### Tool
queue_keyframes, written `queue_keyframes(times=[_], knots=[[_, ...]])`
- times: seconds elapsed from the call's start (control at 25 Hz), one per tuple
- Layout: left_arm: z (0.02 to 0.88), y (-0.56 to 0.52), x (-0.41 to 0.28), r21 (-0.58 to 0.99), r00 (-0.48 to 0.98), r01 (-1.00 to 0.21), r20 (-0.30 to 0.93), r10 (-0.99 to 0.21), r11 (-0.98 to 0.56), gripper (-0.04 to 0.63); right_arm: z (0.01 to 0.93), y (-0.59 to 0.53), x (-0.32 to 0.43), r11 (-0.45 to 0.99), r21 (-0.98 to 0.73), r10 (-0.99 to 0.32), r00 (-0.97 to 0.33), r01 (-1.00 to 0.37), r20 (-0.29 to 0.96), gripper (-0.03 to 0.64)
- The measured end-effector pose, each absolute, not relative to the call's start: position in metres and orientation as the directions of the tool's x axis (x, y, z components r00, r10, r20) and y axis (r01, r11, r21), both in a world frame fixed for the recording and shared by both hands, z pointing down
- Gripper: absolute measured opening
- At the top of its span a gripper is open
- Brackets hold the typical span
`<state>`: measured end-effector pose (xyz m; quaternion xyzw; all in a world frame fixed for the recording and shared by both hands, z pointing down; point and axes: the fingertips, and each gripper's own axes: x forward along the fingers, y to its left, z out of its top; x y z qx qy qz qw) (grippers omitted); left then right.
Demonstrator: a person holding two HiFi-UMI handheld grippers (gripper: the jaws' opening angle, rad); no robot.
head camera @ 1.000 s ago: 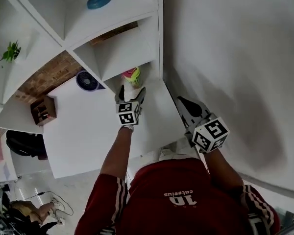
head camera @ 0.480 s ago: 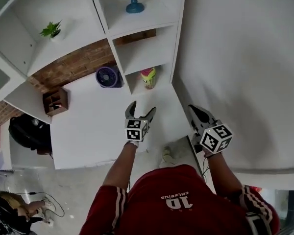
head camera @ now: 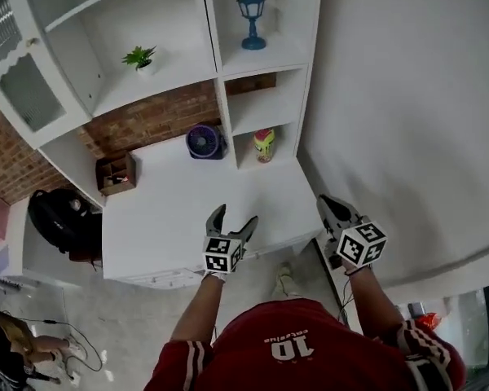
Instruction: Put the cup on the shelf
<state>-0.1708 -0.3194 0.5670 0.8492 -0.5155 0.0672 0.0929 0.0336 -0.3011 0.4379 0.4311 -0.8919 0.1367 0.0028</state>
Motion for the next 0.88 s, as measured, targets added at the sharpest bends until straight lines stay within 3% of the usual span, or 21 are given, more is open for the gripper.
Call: queue_keyframes(times=[0.28,0.56,0.88], knots=[[0.54,-0.255,-0.203,0.025,0.451,-0.891,0.174,-0.875,-0.454,0.42,0.442,-0.253,0.013,0.597,-0.22,-0.771,-0.627,-0.772,0.11,0.005],[0.515,-0.2,-0.257,0.068,0.382,-0.924,0.117,-0.917,-0.376,0.42,0.413,-0.239,0.018,0.577,-0.137,-0.808,-0.587,-0.805,0.047,0.005],[0.415,-0.166,-0.299,-0.104,0.353,-0.932,-0.028,-0.935,-0.349,0.379,0.373,-0.239,-0.005,0.635,-0.131,-0.77,-0.637,-0.761,-0.037,0.005]])
